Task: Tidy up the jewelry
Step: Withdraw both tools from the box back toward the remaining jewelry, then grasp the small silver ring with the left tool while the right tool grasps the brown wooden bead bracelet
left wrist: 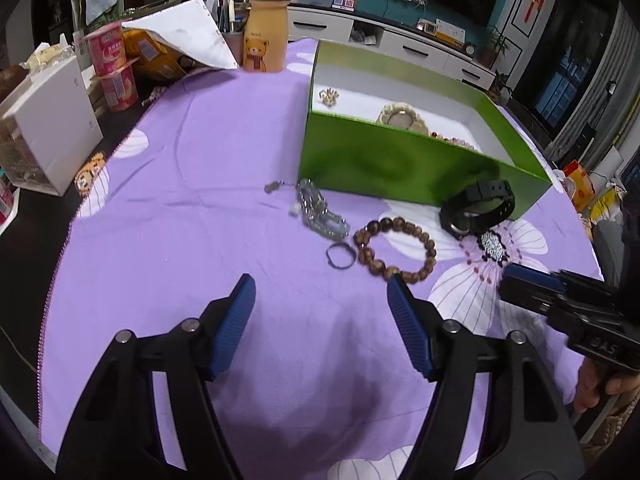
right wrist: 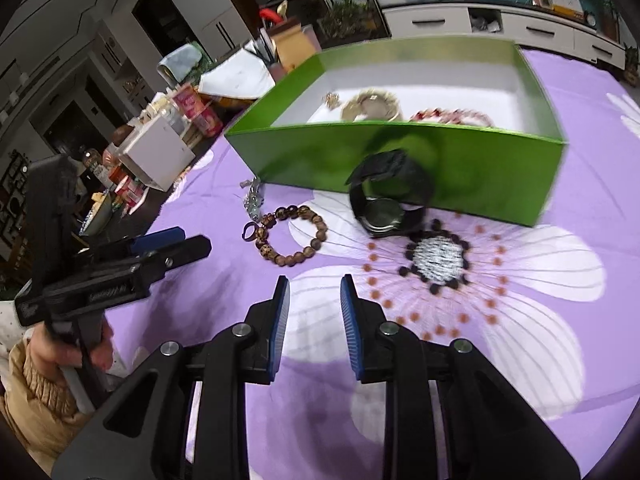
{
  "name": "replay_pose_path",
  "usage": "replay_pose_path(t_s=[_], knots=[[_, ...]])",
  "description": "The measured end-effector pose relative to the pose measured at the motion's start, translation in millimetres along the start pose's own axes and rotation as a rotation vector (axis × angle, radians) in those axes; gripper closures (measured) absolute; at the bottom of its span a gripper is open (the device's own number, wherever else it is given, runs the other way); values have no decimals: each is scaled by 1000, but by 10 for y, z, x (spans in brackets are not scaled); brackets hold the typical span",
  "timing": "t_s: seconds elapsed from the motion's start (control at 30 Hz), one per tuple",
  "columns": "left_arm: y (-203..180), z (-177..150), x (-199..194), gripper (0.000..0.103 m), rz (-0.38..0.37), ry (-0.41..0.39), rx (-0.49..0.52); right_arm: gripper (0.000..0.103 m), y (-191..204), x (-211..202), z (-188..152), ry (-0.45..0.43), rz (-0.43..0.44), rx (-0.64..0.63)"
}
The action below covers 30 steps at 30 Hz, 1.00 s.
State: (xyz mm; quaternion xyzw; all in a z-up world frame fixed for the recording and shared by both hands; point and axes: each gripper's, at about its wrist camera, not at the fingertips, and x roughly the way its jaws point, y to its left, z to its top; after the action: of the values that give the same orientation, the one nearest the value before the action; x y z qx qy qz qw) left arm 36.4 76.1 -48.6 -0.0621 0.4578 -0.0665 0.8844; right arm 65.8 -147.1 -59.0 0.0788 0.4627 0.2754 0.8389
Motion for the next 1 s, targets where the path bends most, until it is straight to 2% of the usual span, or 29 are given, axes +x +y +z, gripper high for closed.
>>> replay_pose_path(t_s=[0.23,0.37,0.43,0.5,0.53,0.6,0.67,0.83,1.0], knots=[[9,-18,30,36,-7,4,15,76,83,373,168,24,-42,23],[4,-10,61,36,-16,5,31,77,164,534,228,28,-105,-12],[-11,-6,83,36,-24,8,38,80,202,569,243,15,-136,-38],[-27,2,108,36,-27,10,43,93,235,617,265,14,-195,-70],[-36,9,125,36,-26,12,45,95,240,627,265,13,-215,-84],[-54,29,153,36,-26,14,47,96,254,641,260,12,-236,-109],[-75,46,169,37,-24,12,51,96,267,620,236,9,-266,-131],[-165,103,233,46,-22,9,76,96,136,399,108,11,-249,-107],[-271,140,346,50,-16,16,115,96,-196,56,-104,9,-239,-37]])
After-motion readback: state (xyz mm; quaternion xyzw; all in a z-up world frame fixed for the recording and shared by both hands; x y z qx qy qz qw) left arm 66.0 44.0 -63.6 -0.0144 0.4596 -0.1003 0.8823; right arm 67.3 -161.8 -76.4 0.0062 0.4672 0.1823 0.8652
